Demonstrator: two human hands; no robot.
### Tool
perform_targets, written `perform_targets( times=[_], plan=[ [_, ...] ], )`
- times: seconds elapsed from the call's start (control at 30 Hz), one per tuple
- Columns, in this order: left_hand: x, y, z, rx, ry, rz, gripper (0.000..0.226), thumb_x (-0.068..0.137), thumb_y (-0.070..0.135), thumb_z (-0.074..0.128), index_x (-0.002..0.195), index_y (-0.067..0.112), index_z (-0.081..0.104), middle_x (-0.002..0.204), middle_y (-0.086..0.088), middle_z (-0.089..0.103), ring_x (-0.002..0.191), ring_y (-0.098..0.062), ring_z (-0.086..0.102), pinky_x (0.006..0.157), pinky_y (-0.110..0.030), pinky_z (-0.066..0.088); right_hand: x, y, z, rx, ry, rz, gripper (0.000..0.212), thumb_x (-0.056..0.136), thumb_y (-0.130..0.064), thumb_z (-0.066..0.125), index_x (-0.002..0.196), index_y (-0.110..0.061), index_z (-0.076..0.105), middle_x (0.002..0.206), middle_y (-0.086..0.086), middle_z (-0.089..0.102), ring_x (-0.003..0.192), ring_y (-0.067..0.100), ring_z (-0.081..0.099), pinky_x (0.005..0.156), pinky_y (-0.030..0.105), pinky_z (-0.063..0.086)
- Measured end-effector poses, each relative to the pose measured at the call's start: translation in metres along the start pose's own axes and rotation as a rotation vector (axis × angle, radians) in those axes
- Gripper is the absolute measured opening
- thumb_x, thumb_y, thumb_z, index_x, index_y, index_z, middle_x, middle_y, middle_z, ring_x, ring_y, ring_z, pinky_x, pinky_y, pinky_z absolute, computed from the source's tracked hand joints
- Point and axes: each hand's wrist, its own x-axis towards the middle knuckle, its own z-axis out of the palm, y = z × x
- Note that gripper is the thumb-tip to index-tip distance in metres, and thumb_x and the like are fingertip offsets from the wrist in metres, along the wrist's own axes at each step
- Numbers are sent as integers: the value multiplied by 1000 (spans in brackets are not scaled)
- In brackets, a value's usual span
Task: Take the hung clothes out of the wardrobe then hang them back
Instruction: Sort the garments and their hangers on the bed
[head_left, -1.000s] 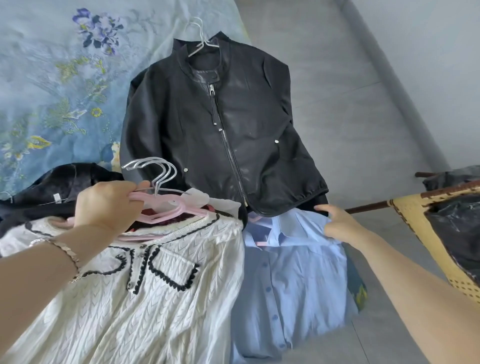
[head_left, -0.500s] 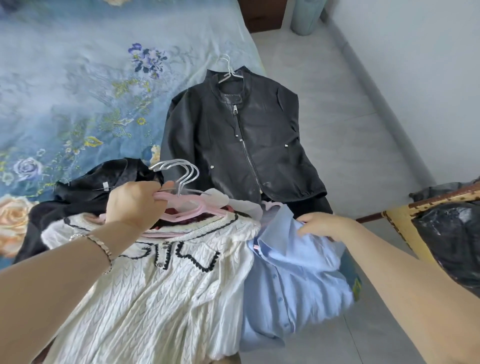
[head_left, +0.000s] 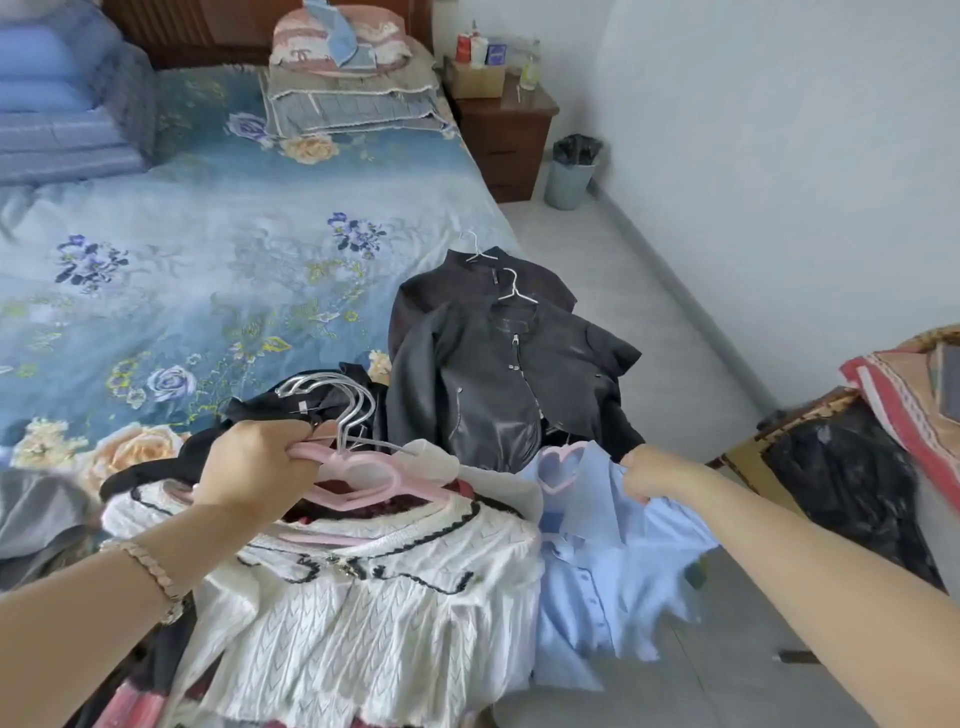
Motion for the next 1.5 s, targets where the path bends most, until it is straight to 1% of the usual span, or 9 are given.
perform_targets(
  times=[0.17, 0.33, 0.5, 0.7, 0.9, 1.0, 1.1, 1.33, 1.5],
  plan=[
    [-31, -16, -38, -30, 3, -26, 25, 52, 17, 40, 51, -3, 55, 44, -17, 50, 48, -34, 46, 47, -25, 27, -51, -6, 10, 64, -5, 42, 35, 86, -6, 51, 58, -13, 30, 63, 2, 31, 54, 17, 29, 47, 24, 23],
    [-47, -11, -43, -20, -8, 25, 24, 52, 17, 39, 51, -2, 54, 43, -14, 48, 48, -29, 40, 46, -24, 26, -32, -24, 51, 72, 44, 20, 23, 87, -19, 57, 66, -19, 49, 68, -1, 44, 72, 21, 47, 72, 25, 38],
    [-50, -6, -18, -50, -87, 72, 13, 54, 16, 39, 47, 6, 37, 37, 1, 30, 43, -22, 26, 45, -22, 21, -2, -27, 74, -15, -21, 42, 26, 93, -20, 52, 112, -7, 62, 100, 9, 62, 99, 24, 58, 85, 28, 46],
    [-18, 11, 29, 13, -233, 87, 32, 56, 15, 40, 39, 31, 19, 34, 5, 19, 39, -12, 18, 44, -20, 16, 70, -4, 91, -68, -135, -31, 29, 93, -18, 42, 65, -11, 47, 69, 4, 45, 73, 23, 47, 70, 28, 36],
    [24, 36, 95, 17, -282, -2, 58, 70, -9, 57, 31, 28, 35, 51, 25, 55, 35, -4, 41, 47, -16, 20, 131, 14, 104, -11, -268, -102, 22, 94, -8, 38, 96, -10, 60, 100, 10, 58, 90, 24, 50, 78, 30, 40],
    [40, 42, 122, 151, -369, -20, 25, 71, 8, 60, 47, 3, 57, 39, 3, 51, 43, -9, 47, 45, -19, 29, 147, 19, 104, 4, -358, -71, 31, 93, -23, 43, 115, -8, 59, 116, 12, 58, 89, 24, 47, 79, 32, 39],
    [47, 44, 138, 195, -442, -37, 28, 68, 24, 52, 59, 2, 68, 48, -7, 60, 55, -32, 58, 48, -21, 35, 161, 24, 90, -9, -429, -79, 27, 93, -29, 42, 102, -12, 61, 116, 10, 58, 94, 26, 51, 80, 31, 40],
    [52, 44, 138, 174, -439, -30, 27, 69, -1, 67, 46, 1, 53, 36, -4, 43, 41, -19, 31, 44, -22, 30, 161, 31, 108, 390, -457, 41, 23, 94, -21, 43, 75, -11, 53, 73, 7, 52, 73, 22, 52, 60, 26, 39],
    [46, 36, 126, 119, -417, -7, 25, 70, -11, 59, 49, -6, 48, 39, -1, 34, 44, -22, 24, 47, -24, 23, 143, 44, 142, 369, -329, 3, 26, 98, -18, 36, 103, -5, 59, 114, 20, 60, 81, 23, 53, 59, 24, 35]
  ],
)
